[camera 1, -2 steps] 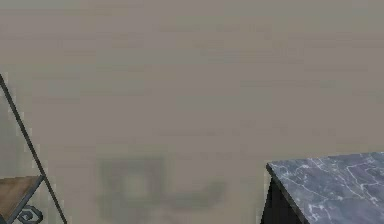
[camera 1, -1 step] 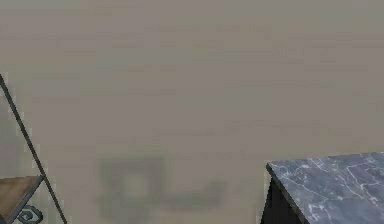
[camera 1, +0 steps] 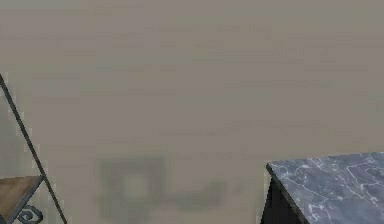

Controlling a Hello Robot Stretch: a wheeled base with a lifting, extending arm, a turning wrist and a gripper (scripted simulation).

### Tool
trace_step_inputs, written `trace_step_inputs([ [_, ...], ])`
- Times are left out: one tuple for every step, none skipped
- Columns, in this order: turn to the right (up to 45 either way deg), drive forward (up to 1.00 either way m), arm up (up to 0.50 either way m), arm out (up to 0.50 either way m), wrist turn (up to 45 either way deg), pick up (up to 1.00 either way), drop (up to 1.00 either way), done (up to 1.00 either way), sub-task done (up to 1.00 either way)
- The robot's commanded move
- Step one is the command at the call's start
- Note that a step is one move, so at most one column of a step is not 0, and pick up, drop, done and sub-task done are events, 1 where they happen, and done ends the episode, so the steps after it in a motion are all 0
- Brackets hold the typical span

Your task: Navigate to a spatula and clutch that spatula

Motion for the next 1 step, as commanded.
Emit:
trace_step_inputs([
  [0.0, 0.0, 0.0, 0.0, 45.0, 0.0, 0.0, 0.0, 0.0],
])
